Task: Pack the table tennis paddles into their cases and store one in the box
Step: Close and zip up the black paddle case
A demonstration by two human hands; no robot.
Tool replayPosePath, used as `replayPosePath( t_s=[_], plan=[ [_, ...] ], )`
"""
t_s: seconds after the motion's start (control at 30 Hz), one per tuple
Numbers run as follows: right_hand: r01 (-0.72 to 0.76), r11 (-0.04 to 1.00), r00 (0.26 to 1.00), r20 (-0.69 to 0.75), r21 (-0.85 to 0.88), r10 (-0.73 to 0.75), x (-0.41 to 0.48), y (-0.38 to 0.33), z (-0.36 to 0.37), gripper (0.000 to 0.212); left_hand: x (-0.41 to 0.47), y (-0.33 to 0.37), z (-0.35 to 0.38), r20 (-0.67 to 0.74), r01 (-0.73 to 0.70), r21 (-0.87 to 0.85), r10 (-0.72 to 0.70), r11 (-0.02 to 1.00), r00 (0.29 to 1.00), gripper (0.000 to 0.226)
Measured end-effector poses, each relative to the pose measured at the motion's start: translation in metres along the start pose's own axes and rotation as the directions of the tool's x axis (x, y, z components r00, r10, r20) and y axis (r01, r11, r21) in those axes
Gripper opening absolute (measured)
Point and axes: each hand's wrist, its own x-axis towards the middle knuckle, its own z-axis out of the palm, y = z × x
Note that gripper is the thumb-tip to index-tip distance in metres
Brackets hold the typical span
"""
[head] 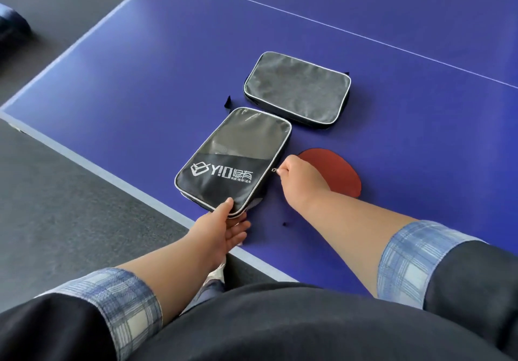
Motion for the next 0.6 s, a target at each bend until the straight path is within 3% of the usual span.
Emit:
replayPosePath(
  t_s=[0.17,0.37,0.5,0.6],
  plan=[
    [-0.079,0.996,0.995,-0.057,0.030,0.081,0.014,-0.004,0.003,0.020,0.012,0.018,-0.028,-0.116,-0.001,-0.082,-0.009,0.997,0.993,0.031],
    [-0.029,0.997,0.997,-0.068,0.068,0.034,0.003,-0.016,0.024,0.024,0.033,0.060,-0.058,-0.303,-0.131,-0.227,0.058,0.965,0.951,0.028],
    [-0.007,0.994,0.991,-0.129,0.110,0.022,-0.008,-0.031,0.039,0.023,0.039,0.079,-0.045,-0.201,-0.100,-0.347,0.030,0.932,0.979,0.039],
    [-0.029,0.987,0.985,-0.165,0.160,0.055,-0.017,-0.046,0.049,0.020,0.039,0.073,-0.018,-0.007,0.004,-0.284,-0.006,0.959,1.000,0.042]
  ],
)
